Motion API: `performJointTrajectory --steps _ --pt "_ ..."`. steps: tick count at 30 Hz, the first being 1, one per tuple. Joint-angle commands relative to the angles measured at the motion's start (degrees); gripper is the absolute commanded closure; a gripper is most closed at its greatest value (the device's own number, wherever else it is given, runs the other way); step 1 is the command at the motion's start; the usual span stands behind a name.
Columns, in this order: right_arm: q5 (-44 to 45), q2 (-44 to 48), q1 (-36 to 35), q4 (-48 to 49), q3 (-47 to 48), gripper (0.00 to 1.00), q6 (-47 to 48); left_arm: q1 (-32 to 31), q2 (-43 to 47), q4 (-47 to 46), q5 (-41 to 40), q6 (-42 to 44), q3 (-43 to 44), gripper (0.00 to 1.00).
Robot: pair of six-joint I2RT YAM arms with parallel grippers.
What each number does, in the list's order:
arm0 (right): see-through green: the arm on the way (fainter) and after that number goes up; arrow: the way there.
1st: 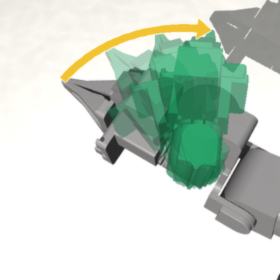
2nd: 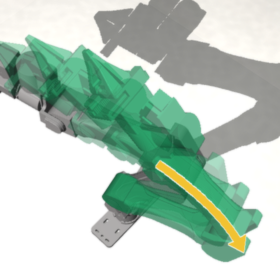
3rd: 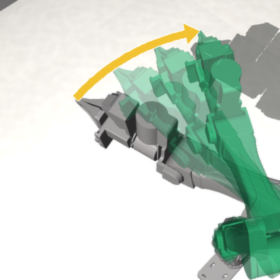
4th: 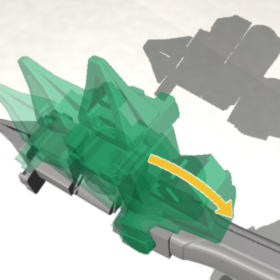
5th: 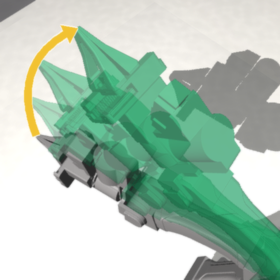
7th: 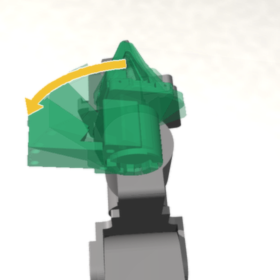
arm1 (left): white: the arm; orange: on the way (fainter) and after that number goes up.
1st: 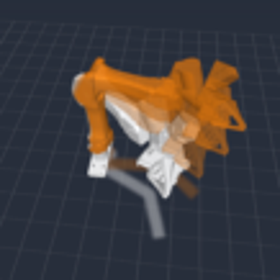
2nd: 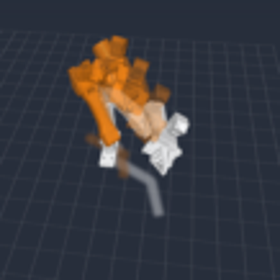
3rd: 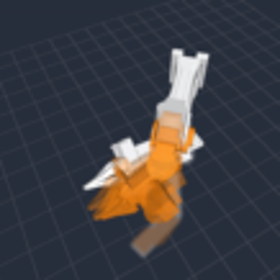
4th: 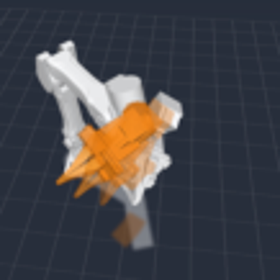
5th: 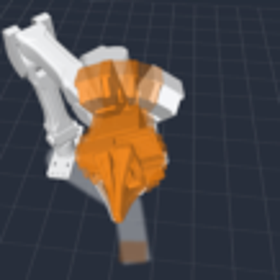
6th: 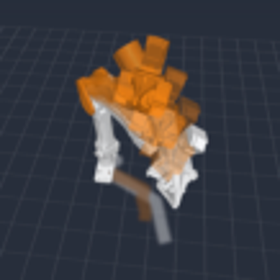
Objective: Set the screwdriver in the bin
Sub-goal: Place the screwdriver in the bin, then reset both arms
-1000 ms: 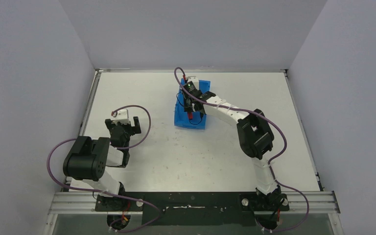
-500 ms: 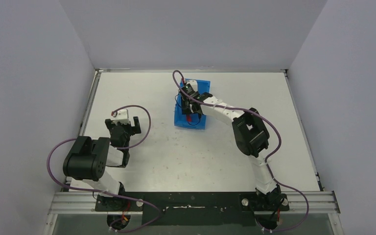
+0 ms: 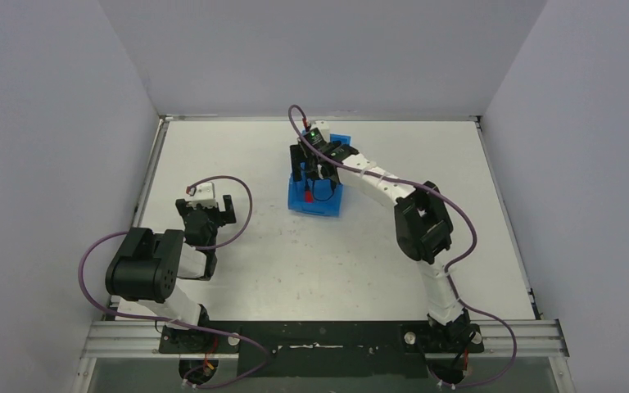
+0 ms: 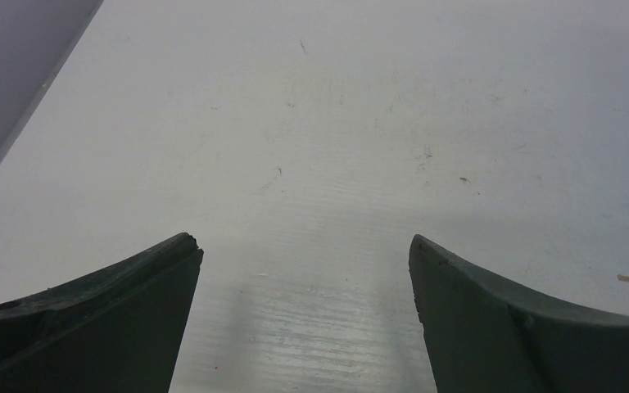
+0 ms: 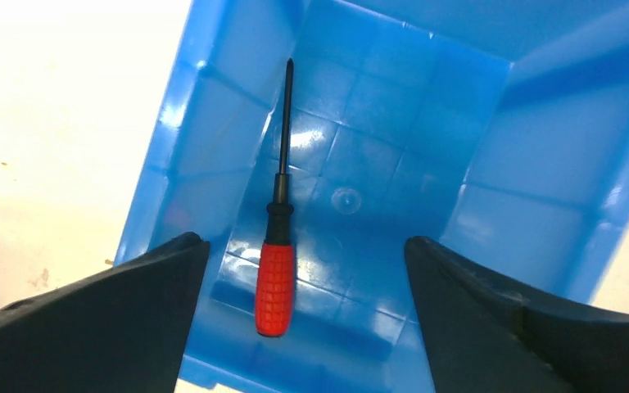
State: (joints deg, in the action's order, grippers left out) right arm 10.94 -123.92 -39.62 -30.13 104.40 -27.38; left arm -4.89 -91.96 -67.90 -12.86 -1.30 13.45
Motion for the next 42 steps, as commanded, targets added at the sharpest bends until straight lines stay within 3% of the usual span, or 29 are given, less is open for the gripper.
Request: performJointTrajectory --steps 1,18,28,33,42 --pt "2.8 7.1 0.1 -2.0 5.4 0.00 2.4 0.2 -0.2 -1.5 -0.1 -0.6 1.0 0.03" --pt "2.9 14.7 0.2 -8.5 20.6 0.00 14.3 0.3 -0.3 -1.6 -0.1 -0.6 1.0 0.03" --pt "5.0 19.8 1.8 -8.7 17.7 0.00 18.0 0.3 -0.3 -1.5 -0.1 -0.6 1.0 0.03" --pt "2.8 24.0 6.7 -7.3 12.5 0.00 18.3 0.2 -0.2 -1.6 -0.1 -0.7 1.0 0.03" --pt "-4.4 32.0 22.6 -6.6 3.9 0.00 21.1 0.2 -0.2 -1.6 -0.1 -0.6 1.0 0.03"
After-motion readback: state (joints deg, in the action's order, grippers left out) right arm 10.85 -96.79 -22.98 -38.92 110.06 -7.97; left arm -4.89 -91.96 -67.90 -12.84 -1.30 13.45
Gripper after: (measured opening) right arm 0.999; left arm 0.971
